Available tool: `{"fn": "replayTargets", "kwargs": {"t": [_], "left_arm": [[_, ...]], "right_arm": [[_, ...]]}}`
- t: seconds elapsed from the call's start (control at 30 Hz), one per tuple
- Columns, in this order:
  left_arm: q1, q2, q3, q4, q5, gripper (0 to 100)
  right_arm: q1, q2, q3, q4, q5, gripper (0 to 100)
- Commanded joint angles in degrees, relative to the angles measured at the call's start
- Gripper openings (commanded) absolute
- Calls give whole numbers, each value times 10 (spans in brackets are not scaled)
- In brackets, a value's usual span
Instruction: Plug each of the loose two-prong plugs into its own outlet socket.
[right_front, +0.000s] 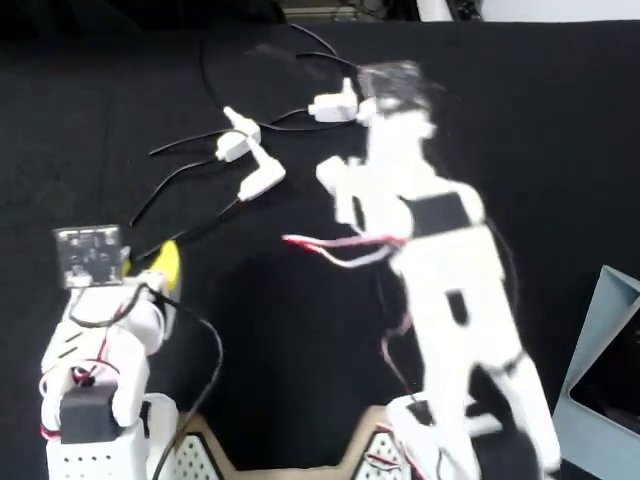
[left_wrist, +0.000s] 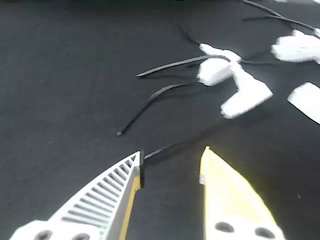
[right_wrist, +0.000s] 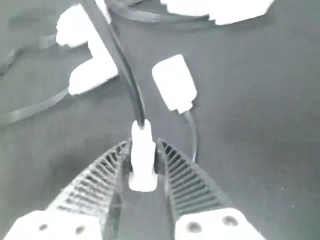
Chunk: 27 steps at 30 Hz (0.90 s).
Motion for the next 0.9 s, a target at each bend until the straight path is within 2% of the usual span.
{"fn": "replayTargets", "kwargs": {"t": [0.0, 0.23, 0.43, 0.67, 0.87], "left_arm": [[47, 40, -54, 8, -11, 269], [128, 258, -227, 62, -8, 272], [205, 484, -378, 66, -4, 272], [259, 729, -548, 27, 133, 272], [283, 934, -685, 11, 170, 270]], "right_arm": [[69, -98, 116, -110, -30, 12], [174, -137, 231, -233, -48, 13], [227, -138, 235, -253, -107, 13], [245, -136, 241, -273, -122, 13], [245, -137, 244, -273, -120, 13]]}}
